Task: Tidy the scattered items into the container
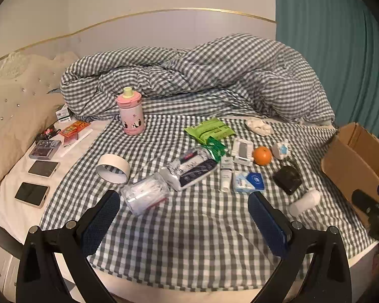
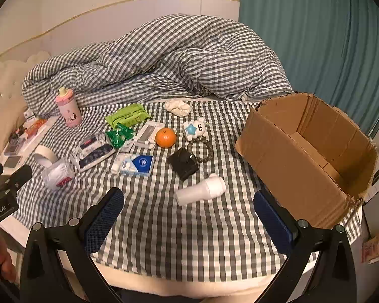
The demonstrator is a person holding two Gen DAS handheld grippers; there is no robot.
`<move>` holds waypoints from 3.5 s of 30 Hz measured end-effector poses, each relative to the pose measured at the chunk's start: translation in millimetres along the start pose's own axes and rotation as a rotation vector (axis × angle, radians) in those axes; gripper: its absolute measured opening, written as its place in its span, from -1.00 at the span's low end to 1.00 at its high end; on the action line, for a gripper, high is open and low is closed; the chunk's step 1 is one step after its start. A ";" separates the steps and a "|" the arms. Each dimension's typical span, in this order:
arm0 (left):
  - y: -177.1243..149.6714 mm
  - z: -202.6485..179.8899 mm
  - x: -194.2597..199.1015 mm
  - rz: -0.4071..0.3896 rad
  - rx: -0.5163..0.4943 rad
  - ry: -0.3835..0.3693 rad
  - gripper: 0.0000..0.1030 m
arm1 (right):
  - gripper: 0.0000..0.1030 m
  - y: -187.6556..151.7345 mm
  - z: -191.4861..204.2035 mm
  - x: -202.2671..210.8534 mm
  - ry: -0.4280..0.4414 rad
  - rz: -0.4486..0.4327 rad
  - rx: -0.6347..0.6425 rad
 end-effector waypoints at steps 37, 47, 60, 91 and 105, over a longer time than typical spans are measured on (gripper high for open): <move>-10.6 -10.9 -165.5 0.201 -0.035 0.006 1.00 | -0.47 23.1 8.6 -231.2 0.064 0.291 0.148; -4.7 -30.6 -171.5 0.193 -0.052 -0.033 1.00 | -0.85 18.0 15.1 -184.7 0.187 0.245 0.109; -19.1 -140.8 -215.2 0.260 -0.167 -0.199 1.00 | -0.85 24.7 -17.8 -166.1 0.175 0.188 0.033; 21.7 -151.5 -160.4 0.092 -0.260 -0.120 0.46 | -0.84 34.8 -32.7 -122.0 0.178 0.118 -0.009; 63.0 -203.0 -65.2 -0.020 -0.270 -0.222 0.46 | -0.84 55.5 -92.6 -26.2 0.069 0.008 -0.038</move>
Point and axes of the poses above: each gripper's, at about its wrist camera, not at the fingertips, and x roughly against the way its jaws point, z to its left, y to its top, the point moved 6 cm from there along -x, roughly the way its jaws point, and after that the axes turned 2 degrees about -x, right-handed, at the moved point
